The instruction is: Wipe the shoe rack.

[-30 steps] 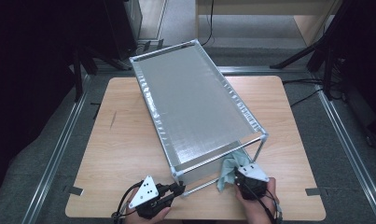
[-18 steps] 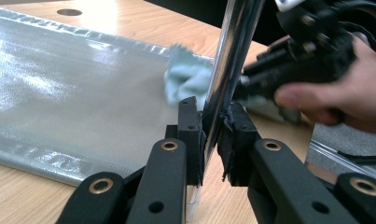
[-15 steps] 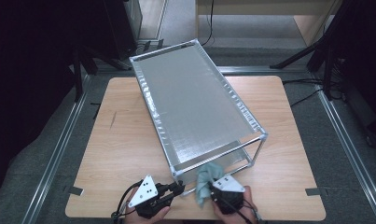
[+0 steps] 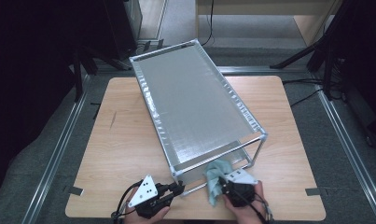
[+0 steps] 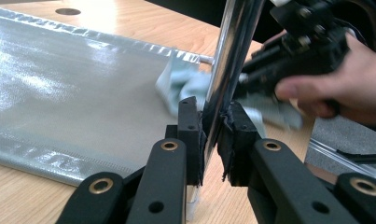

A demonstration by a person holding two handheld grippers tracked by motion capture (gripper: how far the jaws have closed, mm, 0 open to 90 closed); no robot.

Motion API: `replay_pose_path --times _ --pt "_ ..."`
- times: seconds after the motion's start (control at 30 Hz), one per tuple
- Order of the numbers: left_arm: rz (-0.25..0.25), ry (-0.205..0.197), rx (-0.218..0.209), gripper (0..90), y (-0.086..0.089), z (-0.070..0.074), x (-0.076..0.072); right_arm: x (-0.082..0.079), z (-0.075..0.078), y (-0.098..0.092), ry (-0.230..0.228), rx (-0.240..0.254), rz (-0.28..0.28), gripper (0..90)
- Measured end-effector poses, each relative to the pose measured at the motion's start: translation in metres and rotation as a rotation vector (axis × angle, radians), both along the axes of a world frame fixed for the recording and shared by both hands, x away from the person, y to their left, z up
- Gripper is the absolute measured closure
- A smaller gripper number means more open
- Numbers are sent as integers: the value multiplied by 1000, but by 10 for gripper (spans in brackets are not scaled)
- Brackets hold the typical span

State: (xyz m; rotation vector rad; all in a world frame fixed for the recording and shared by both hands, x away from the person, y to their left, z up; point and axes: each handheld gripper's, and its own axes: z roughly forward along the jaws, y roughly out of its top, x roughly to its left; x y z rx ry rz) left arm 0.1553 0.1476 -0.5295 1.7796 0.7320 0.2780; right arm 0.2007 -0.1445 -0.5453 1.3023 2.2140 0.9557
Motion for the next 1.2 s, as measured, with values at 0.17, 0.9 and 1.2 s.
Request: replay_pose_path --times 0.17,0.9,1.2 --pt "-1 5 -2 798 0 0 0 15 0 -40 2 -1 -133 746" --pt "-8 10 -3 797 -2 -1 0 -15 -7 81 -7 73 233 699" --pt "-23 11 -1 796 -2 -1 -1 -2 -2 18 -53 49 100 746"
